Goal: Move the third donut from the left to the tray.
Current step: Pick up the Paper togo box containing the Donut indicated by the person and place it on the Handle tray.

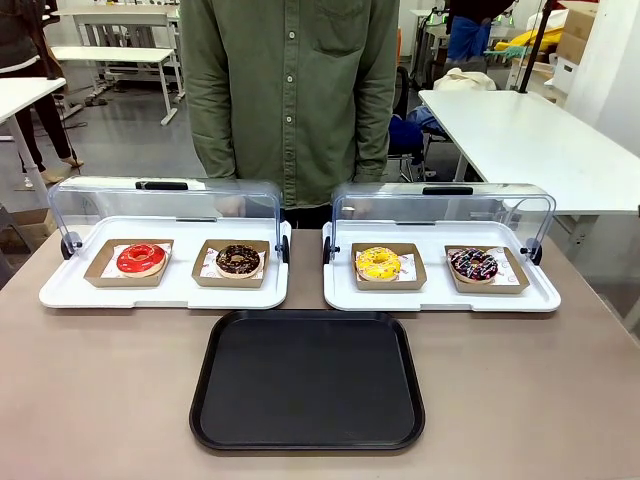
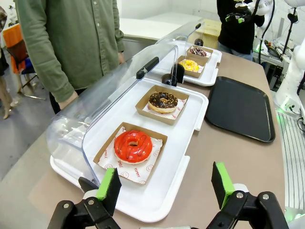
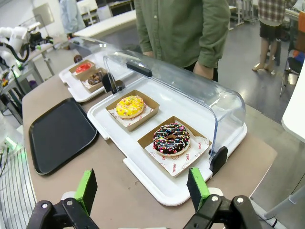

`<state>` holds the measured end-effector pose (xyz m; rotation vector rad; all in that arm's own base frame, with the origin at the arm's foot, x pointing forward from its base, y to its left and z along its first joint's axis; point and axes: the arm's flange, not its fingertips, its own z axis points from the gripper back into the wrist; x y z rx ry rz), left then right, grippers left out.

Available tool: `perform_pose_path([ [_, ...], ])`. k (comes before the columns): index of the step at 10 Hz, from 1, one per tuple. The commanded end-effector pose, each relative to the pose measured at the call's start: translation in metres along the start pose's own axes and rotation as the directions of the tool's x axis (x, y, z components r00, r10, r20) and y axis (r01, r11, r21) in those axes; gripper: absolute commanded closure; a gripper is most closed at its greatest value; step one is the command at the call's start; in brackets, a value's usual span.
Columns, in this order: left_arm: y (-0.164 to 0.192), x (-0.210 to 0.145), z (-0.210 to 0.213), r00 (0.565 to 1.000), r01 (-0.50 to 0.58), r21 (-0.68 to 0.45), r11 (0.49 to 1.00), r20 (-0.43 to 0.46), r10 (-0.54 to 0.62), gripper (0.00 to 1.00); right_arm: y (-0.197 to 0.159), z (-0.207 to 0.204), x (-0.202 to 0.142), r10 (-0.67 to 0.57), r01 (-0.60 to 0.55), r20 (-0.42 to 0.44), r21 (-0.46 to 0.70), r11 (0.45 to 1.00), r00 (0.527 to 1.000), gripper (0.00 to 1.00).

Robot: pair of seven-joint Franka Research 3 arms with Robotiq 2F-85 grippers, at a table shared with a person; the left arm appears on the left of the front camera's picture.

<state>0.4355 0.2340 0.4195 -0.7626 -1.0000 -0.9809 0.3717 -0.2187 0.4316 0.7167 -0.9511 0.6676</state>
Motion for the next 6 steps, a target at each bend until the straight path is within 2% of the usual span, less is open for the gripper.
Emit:
perform_pose_path([
  [1,0.0000,-0.0013,0.0010,1.000,0.014,0.004,1.000,-0.002,-0.014,0.00,0.0002,0.0000,0.0008,0.002,-0.002,0.004,0.001,1.000,1.000,0.00],
  [6,0.0000,-0.0013,0.0010,1.000,0.014,0.004,1.000,-0.002,-0.014,0.00,0.0002,0.0000,0.0008,0.002,-0.002,0.004,0.001,1.000,1.000,0.00],
])
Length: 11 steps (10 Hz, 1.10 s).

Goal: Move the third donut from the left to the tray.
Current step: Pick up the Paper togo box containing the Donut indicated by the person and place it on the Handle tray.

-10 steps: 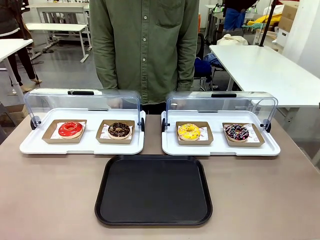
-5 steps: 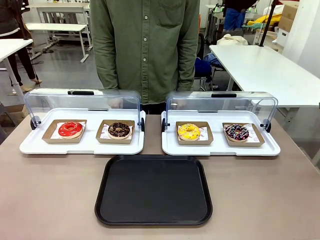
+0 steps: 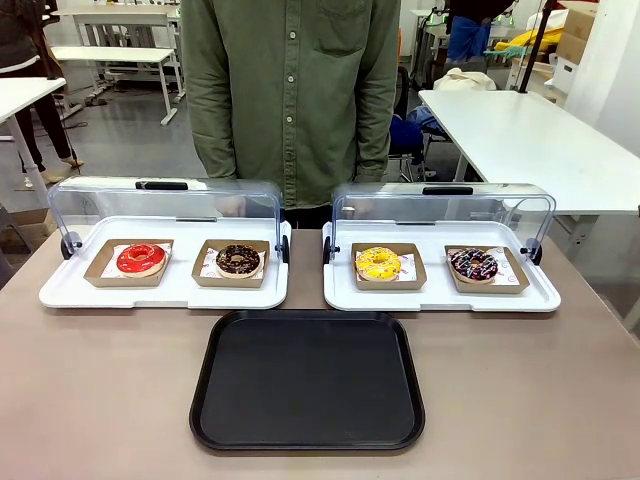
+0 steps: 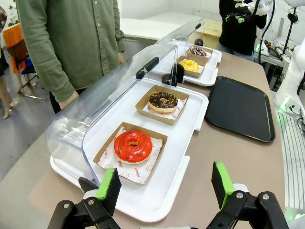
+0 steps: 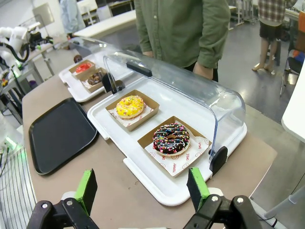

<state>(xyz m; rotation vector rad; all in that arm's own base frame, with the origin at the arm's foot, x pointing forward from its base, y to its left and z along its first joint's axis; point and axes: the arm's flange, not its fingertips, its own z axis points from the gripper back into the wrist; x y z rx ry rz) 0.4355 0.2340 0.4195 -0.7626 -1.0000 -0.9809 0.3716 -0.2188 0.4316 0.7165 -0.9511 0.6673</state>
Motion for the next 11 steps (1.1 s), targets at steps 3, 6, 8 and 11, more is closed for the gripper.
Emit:
perform_pose_path([
  [3,0.0000,-0.0013,0.0010,1.000,0.014,0.004,1.000,-0.002,-0.014,0.00,0.0002,-0.0001,0.0008,0.002,-0.002,0.004,0.002,1.000,1.000,0.00],
  [6,0.0000,-0.0013,0.0010,1.000,0.014,0.004,1.000,-0.002,-0.014,0.00,0.0002,-0.0001,0.0008,0.002,-0.002,0.004,0.002,1.000,1.000,0.00],
  [8,0.0000,-0.0013,0.0010,1.000,0.014,0.004,1.000,-0.002,-0.014,0.00,0.0002,-0.0001,0.0008,0.002,-0.002,0.004,0.002,1.000,1.000,0.00],
  [11,0.0000,-0.0013,0.0010,1.000,0.014,0.004,1.000,-0.002,-0.014,0.00,0.0002,-0.0001,0.0008,0.002,-0.002,0.004,0.002,1.000,1.000,0.00],
])
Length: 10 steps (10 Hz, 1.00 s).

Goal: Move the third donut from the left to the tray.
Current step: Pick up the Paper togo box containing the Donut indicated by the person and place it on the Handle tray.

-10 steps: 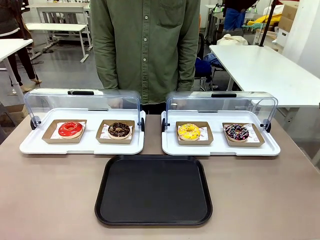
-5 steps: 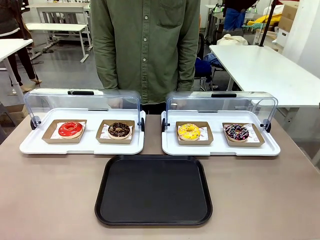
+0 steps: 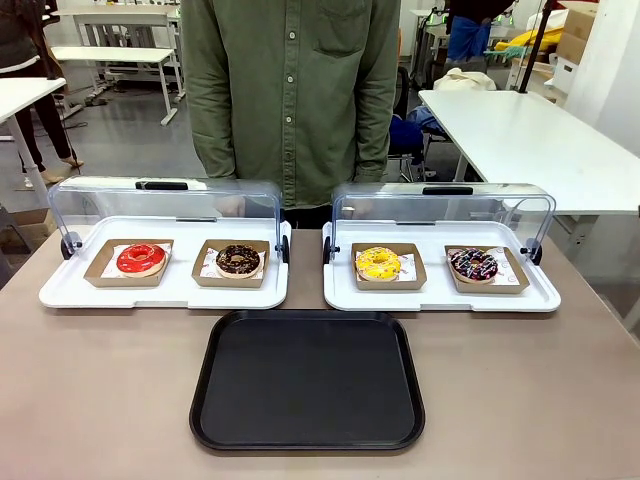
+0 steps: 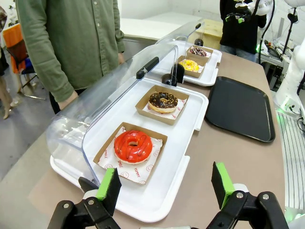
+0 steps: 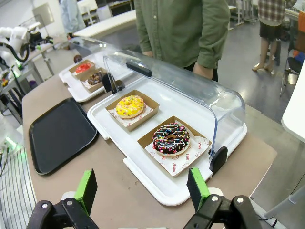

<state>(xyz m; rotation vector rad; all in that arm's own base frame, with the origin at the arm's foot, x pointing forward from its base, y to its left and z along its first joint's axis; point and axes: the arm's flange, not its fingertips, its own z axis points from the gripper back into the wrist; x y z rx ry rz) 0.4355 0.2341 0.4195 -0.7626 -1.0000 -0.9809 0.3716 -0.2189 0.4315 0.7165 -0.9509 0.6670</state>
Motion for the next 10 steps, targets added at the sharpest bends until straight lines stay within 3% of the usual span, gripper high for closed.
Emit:
perform_pose_path([
  [1,0.0000,-0.0013,0.0010,1.000,0.014,0.004,1.000,-0.002,-0.014,0.00,0.0003,-0.0001,0.0009,0.002,-0.002,0.004,0.002,1.000,1.000,0.00],
  [10,0.0000,-0.0013,0.0010,1.000,0.014,0.004,1.000,-0.002,-0.014,0.00,0.0003,-0.0001,0.0009,0.002,-0.002,0.004,0.002,1.000,1.000,0.00],
])
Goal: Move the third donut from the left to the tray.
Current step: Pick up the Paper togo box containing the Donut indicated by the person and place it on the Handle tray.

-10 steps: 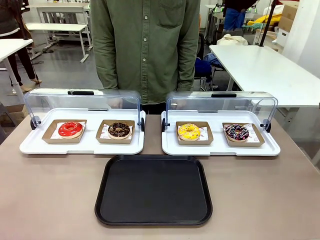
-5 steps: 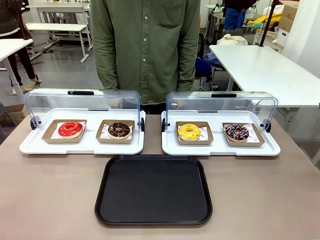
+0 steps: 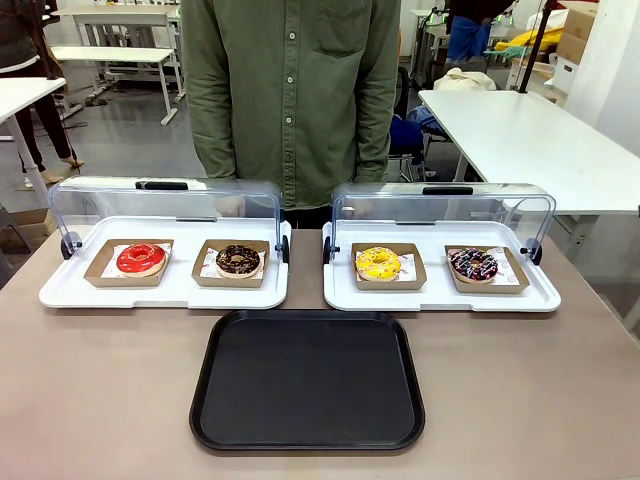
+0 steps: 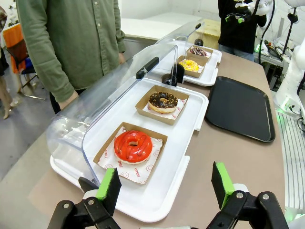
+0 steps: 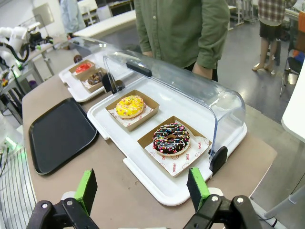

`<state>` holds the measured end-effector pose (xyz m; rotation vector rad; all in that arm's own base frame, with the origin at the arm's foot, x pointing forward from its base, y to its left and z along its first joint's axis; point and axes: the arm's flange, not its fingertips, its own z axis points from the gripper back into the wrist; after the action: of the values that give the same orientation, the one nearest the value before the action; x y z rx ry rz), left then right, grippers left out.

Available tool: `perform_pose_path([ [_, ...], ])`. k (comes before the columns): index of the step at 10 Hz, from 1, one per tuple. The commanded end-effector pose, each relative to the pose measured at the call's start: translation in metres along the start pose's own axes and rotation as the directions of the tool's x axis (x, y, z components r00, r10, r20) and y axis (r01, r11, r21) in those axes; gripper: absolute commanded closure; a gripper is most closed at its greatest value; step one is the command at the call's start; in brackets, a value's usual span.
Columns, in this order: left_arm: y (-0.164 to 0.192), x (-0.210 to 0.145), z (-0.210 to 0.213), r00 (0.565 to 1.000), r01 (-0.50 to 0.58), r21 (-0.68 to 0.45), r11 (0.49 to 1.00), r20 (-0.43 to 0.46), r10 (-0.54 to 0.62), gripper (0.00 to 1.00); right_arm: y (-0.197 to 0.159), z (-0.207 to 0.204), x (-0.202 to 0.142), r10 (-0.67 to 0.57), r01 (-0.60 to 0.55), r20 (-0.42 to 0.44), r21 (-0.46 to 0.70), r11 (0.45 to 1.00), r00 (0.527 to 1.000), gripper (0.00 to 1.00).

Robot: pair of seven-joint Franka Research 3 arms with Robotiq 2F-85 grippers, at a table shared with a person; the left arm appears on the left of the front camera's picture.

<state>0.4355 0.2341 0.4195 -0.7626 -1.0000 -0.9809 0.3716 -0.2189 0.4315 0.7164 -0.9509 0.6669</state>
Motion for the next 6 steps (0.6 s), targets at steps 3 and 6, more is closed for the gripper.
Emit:
perform_pose_path([
  [3,0.0000,-0.0013,0.0010,1.000,0.014,0.004,1.000,-0.002,-0.014,0.00,0.0003,-0.0001,0.0010,0.002,-0.002,0.004,0.002,1.000,1.000,0.00],
  [6,0.0000,-0.0013,0.0010,1.000,0.014,0.004,1.000,-0.002,-0.014,0.00,0.0003,-0.0001,0.0010,0.002,-0.002,0.004,0.002,1.000,1.000,0.00],
])
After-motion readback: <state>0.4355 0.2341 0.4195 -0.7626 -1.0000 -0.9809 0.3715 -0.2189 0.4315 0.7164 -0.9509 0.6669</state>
